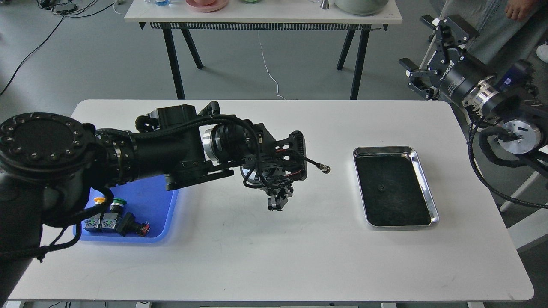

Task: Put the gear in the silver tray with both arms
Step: 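Carry the second gear with the left gripper toward the table center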

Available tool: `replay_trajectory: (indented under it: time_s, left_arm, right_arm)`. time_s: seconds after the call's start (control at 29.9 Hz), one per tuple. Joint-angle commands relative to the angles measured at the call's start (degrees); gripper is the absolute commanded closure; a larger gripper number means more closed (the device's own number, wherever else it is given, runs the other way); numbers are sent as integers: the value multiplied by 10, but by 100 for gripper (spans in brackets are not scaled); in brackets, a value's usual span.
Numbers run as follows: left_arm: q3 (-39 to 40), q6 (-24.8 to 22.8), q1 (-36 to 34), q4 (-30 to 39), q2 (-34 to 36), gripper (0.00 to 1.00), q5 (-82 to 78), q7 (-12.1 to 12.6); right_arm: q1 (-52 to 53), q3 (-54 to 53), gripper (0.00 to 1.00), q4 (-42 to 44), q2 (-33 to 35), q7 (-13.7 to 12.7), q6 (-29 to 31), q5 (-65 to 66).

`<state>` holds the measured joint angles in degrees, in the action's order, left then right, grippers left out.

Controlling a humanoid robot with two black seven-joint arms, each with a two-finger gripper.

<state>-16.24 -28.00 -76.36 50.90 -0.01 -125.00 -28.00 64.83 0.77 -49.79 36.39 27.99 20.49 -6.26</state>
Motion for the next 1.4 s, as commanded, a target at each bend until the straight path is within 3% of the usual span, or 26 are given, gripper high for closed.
replay_trajectory:
  time_s: [0.0, 0.53, 0.8, 1.07, 1.2, 1.37]
  left_arm:
    - [-12, 0, 6, 2, 0, 89, 0, 0]
    - [-36, 0, 21, 12, 0, 89, 0, 0]
    - [-34, 0, 25, 57, 0, 91, 0, 0]
    - [-36, 81, 42, 41, 0, 93, 0, 1]
    - [-35, 134, 50, 28, 0, 93, 0, 29]
    - [-35, 162, 57, 17, 0, 94, 0, 57]
  right_arm:
    - [1, 5, 1, 11, -18, 0, 0, 0]
    - [-1, 5, 1, 14, -27, 0, -1, 1]
    - [-3, 5, 1, 14, -30, 0, 0, 1]
    - [-6, 6, 1, 14, -28, 0, 1, 1]
    - [-7, 6, 1, 14, -28, 0, 1, 2]
    - [-8, 7, 1, 14, -27, 0, 1, 2]
